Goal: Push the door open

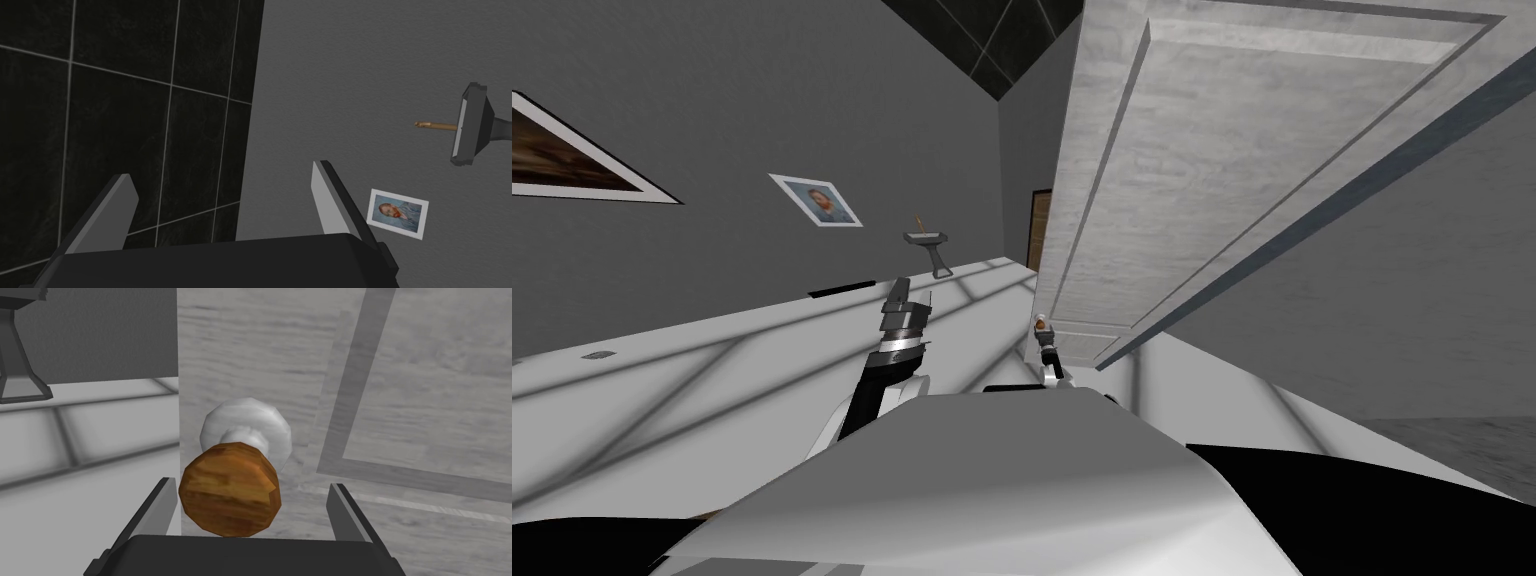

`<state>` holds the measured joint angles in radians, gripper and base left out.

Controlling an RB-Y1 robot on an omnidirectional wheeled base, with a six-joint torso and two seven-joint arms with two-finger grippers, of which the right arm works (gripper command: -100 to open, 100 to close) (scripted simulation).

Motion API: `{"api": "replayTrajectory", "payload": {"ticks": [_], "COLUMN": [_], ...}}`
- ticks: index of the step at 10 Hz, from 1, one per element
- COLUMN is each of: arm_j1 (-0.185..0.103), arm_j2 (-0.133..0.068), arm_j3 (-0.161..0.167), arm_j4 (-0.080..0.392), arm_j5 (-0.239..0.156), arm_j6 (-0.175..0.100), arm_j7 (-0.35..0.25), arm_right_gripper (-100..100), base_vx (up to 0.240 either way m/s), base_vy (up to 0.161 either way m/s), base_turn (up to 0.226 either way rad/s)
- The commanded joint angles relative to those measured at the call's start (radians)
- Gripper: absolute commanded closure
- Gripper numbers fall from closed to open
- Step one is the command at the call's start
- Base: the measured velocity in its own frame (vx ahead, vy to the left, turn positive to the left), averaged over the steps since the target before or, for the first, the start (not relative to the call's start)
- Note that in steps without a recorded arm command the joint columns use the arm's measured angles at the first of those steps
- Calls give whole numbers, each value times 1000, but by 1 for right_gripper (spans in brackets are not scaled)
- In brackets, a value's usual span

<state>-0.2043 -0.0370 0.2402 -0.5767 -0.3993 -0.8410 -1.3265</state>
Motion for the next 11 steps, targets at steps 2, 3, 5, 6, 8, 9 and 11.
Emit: {"api": "replayTrajectory", "payload": {"ticks": [2, 3, 5, 6, 8, 9, 11], "arm_j1": [8, 8, 7, 6, 5, 5, 5], "arm_j2": [-14, -14, -8, -6, 2, 7, 7], "arm_j3": [-34, -34, -55, -61, -79, -90, -90], "arm_j4": [-2, -2, -1, -1, 0, 1, 1], "arm_j5": [-17, -17, -28, -32, -41, -47, -47], "arm_j6": [-6, -6, -8, -8, -10, -11, -11], "arm_j7": [6, 6, 14, 17, 24, 28, 28], "arm_right_gripper": [100, 100, 100, 100, 100, 100, 100], "base_vx": [85, 60, 65, 143, 116, 212, 100], "base_vy": [68, 50, 41, 70, 78, 126, 63], "base_turn": [-71, -25, -23, -69, -29, -77, -27]}}
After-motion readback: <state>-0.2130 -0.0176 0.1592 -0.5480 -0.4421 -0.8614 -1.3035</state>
